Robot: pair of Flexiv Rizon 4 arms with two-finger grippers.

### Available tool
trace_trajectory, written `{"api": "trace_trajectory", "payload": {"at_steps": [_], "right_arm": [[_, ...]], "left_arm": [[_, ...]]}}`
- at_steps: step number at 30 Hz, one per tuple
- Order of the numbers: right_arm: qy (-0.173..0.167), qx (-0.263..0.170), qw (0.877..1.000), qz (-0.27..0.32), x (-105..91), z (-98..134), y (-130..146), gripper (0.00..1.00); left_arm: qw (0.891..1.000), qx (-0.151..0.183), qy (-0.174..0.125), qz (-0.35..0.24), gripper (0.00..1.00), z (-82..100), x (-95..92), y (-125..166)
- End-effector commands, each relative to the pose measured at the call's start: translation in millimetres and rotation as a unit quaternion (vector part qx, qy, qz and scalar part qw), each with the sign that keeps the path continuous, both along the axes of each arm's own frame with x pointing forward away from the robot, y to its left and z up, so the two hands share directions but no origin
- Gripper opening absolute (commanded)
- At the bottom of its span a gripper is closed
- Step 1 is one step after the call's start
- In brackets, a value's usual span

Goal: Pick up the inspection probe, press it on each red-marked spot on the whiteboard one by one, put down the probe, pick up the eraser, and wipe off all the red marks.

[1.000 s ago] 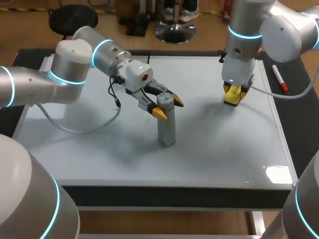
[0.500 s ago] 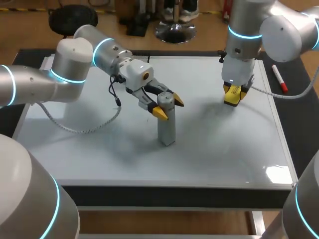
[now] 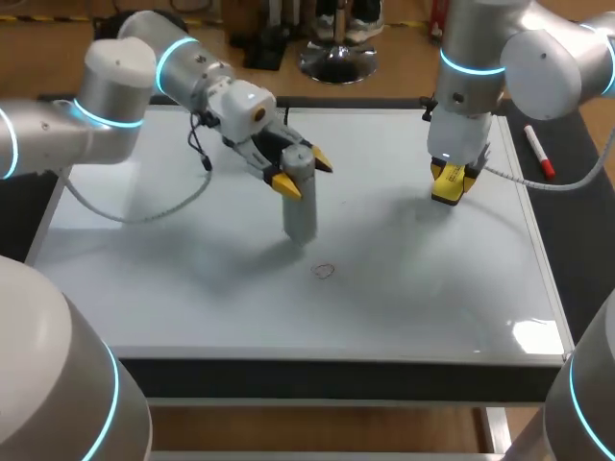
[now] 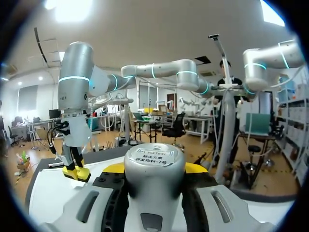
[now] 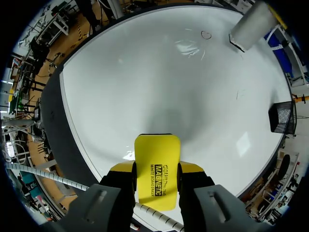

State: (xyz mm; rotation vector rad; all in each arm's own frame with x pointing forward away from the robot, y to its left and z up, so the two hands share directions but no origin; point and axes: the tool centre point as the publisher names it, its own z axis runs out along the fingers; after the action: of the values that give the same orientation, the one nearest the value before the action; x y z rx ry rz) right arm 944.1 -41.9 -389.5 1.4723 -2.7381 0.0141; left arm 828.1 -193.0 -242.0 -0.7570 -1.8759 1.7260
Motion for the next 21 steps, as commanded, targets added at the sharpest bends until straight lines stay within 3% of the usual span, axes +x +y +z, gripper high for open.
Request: {"api": "trace_trajectory", "payload": {"at_steps": [1,21], "right_arm": [[0.0,-0.001,1.0,0.001,-0.4,1,-1,0.0],[0.0,-0.001,1.0,0.001,-0.4,1,-1,0.0]], "left_arm": [[1.0,0.002,-0.004,0.0,0.0,8.1,14.5,23],[0.999,0.027,-0.014,0.025,0.0,38.0,74.3,102]]}}
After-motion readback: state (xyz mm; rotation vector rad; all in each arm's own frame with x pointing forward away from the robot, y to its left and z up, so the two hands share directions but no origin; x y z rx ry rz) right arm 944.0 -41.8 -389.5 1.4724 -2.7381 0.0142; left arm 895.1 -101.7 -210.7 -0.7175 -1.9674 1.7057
